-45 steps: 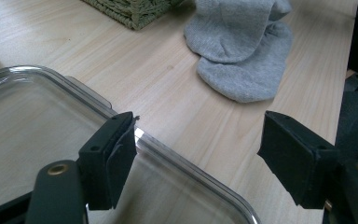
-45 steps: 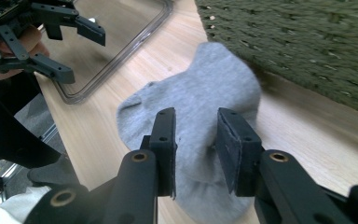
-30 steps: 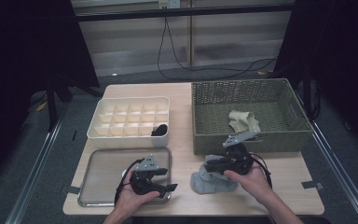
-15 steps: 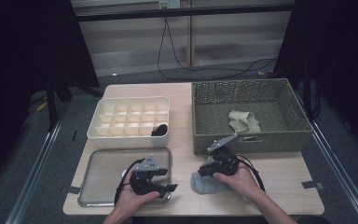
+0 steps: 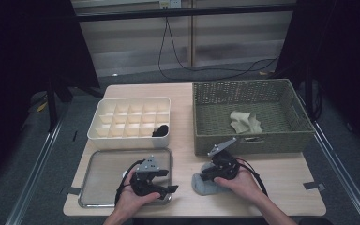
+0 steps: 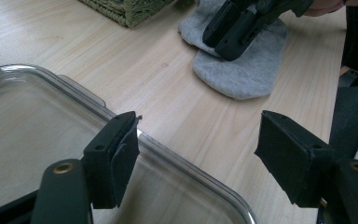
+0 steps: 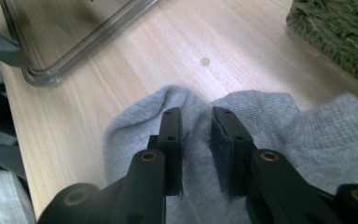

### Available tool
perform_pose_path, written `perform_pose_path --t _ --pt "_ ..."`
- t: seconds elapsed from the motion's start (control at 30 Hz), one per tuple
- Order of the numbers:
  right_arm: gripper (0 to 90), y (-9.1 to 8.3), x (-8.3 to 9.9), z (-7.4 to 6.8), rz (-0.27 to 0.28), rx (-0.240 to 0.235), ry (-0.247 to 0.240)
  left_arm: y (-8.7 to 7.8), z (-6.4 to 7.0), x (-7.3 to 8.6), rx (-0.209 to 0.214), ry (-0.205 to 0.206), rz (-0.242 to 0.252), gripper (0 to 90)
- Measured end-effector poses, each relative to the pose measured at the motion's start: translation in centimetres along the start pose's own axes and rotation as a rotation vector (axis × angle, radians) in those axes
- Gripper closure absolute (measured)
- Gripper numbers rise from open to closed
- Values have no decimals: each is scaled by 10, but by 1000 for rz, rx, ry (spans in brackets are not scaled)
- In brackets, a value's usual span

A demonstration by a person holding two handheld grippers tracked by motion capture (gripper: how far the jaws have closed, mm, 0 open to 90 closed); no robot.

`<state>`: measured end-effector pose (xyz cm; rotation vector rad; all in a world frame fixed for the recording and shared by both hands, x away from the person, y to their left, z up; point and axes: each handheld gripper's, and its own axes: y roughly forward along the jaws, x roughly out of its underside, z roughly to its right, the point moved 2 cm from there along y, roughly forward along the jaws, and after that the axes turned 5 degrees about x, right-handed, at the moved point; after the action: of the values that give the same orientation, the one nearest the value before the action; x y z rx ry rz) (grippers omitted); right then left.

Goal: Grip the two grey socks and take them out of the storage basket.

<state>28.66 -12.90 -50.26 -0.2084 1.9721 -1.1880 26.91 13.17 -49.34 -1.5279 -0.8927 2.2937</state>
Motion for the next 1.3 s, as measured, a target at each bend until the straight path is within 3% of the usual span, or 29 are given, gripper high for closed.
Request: perform_pose_path --t 0.13,0.23,0.37,0.67,1.3 --pt "846 1 0 -1 2 42 -17 1 1 0 4 2 -3 294" --pt "877 1 0 1 5 32 3 1 1 0 4 0 -4 294" --pt "897 0 -1 6 6 -22 27 -1 0 0 3 6 -1 309" --pt "897 -34 -7 13 166 -134 103 -4 -1 0 -7 -10 22 386" --pt "898 -103 -24 18 397 -109 106 2 4 -5 5 7 47 506"
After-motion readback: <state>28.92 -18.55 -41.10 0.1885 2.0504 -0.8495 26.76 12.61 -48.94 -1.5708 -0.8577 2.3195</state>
